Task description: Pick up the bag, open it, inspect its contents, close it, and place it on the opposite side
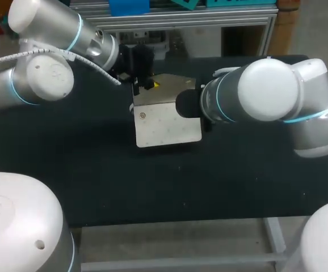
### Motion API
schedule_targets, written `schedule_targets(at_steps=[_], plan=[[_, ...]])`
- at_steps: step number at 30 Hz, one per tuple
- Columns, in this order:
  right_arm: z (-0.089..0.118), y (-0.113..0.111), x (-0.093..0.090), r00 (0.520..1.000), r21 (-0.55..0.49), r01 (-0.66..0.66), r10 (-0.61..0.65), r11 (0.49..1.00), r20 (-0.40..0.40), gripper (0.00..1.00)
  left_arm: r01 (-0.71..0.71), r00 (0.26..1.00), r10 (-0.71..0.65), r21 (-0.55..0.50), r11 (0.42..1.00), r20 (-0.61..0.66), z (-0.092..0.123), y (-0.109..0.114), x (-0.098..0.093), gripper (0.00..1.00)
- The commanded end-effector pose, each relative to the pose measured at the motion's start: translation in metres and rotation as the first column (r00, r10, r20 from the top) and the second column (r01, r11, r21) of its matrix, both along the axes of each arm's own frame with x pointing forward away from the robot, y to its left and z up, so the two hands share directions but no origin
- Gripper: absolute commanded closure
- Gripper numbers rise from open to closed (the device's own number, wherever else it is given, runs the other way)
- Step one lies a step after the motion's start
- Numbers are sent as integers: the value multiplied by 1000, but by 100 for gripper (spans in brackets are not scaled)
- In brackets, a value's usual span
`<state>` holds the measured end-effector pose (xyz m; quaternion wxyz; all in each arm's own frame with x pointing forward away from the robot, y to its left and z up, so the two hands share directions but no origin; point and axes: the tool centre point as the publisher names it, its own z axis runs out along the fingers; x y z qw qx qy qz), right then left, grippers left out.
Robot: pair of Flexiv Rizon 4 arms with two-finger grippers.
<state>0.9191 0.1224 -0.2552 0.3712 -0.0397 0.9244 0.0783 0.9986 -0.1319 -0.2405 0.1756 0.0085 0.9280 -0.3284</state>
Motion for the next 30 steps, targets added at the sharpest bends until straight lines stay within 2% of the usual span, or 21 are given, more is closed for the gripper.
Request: schedule_targets(at_steps=[1, 11, 16, 30], plan=[[-1, 0, 0, 1000, 1, 0, 0, 1000, 3, 100, -19, 1000, 19, 3, 1000, 13, 1, -1, -2, 100], [1, 10, 24, 998, -7, -54, 54, 999, 42, 100, -13, 1000, 13, 15, 1000, 18, 12, -13, -23, 100], [-3, 13, 36, 995, -19, -85, 86, 996, 47, 100, -12, 1000, 12, 13, 1000, 13, 14, -13, -24, 100], [-25, 27, 64, 991, -31, -132, 132, 991, -24, 100, -12, 1000, 12, -11, 1000, -27, 10, -12, -21, 100]])
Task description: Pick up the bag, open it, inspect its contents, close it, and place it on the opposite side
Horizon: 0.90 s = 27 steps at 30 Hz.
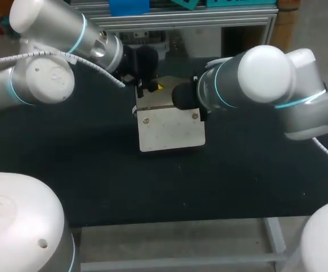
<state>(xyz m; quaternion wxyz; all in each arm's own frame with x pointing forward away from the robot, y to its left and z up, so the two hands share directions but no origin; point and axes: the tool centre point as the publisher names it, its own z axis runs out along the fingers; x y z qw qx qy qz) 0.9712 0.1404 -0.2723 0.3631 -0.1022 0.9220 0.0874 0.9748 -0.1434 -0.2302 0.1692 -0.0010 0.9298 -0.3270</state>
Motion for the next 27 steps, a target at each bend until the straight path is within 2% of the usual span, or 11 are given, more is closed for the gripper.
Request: schedule_targets(at_steps=[1, 8, 18, 27], plan=[[-10, 11, 14, 1000, -7, -12, 12, 1000, -24, 100, 0, 1000, 0, -22, 1000, -15, -1, -1, 3, 100], [-23, 22, 12, 998, -38, -38, 36, 999, -57, 100, -39, 999, 38, -45, 998, -11, 2, -2, 10, 100], [-32, 17, -10, 997, -72, -36, 30, 997, -72, 100, -102, 995, 102, -84, 991, -11, 7, 2, 25, 100], [-42, 12, -19, 995, -62, -27, 21, 998, -101, 100, -108, 994, 107, -92, 990, -9, 9, 2, 24, 100]])
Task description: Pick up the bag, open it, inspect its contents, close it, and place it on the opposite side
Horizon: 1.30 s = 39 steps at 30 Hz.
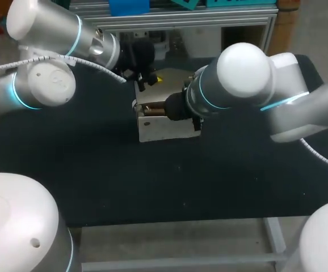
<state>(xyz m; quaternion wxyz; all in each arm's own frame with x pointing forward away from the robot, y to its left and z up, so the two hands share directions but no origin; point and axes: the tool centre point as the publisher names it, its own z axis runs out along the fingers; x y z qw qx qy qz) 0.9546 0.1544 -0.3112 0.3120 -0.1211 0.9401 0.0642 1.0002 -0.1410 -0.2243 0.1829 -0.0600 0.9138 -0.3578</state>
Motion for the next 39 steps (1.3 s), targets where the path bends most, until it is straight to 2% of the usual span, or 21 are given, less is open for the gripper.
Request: schedule_targets(at_steps=[1, 6, 14, 18, 28, 39], plan=[[-4, -3, -3, 1000, 9, 3, -3, 1000, -4, 100, 3, 1000, -3, -7, 1000, 2, 3, 0, -3, 100], [-3, -5, 6, 1000, 26, 19, -19, 999, 0, 100, 35, 999, -35, -1, 999, -3, -1, -2, -10, 100], [27, -4, 12, 994, 48, 15, -20, 999, 106, 100, 52, 999, -52, 13, 999, 3, -2, -3, -16, 100], [32, -1, 19, 991, 47, 6, -12, 999, 136, 100, 59, 998, -59, 14, 998, 3, -1, -3, -17, 100], [12, 7, 37, 995, 41, -25, 21, 999, 95, 100, 72, 997, -72, -5, 997, 4, 7, 1, -20, 100], [5, 7, 30, 997, 26, -39, 37, 999, 70, 100, 48, 999, -47, -40, 998, 18, 13, 1, -17, 100]])
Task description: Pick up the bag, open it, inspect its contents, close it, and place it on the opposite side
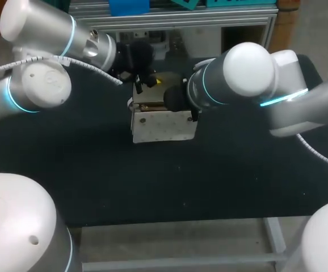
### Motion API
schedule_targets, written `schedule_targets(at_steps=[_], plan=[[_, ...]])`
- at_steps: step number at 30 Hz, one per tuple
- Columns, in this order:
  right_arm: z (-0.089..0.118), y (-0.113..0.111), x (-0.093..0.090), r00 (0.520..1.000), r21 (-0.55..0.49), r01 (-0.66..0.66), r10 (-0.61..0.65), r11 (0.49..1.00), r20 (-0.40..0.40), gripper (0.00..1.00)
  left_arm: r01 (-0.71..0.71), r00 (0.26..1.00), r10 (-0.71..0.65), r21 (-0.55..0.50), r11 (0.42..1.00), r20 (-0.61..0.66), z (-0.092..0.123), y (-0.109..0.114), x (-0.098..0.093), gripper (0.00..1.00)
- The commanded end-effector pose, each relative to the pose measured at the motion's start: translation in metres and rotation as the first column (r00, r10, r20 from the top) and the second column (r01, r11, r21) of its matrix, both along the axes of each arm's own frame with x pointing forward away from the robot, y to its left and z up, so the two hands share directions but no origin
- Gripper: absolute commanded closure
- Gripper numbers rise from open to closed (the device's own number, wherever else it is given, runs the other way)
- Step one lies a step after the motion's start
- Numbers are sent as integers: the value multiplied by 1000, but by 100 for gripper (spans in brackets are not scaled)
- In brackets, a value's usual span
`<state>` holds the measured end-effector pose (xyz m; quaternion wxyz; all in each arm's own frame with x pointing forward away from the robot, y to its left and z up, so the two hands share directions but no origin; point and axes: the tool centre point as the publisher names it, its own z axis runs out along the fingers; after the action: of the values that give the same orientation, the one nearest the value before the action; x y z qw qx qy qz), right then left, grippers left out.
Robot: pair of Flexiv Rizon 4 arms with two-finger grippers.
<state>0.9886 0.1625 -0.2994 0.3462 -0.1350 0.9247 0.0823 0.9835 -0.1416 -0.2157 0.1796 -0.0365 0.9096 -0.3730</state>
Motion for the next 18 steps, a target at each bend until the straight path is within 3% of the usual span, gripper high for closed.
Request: schedule_targets(at_steps=[1, 18], plan=[[-7, -1, -5, 1000, -10, -2, 2, 1000, -4, 100, -5, 1000, 5, -23, 1000, -1, 4, 1, 0, 100], [-10, 6, -20, 1000, -16, -6, 6, 1000, -7, 100, -44, 999, 43, -42, 998, -30, 0, 2, 3, 100]])
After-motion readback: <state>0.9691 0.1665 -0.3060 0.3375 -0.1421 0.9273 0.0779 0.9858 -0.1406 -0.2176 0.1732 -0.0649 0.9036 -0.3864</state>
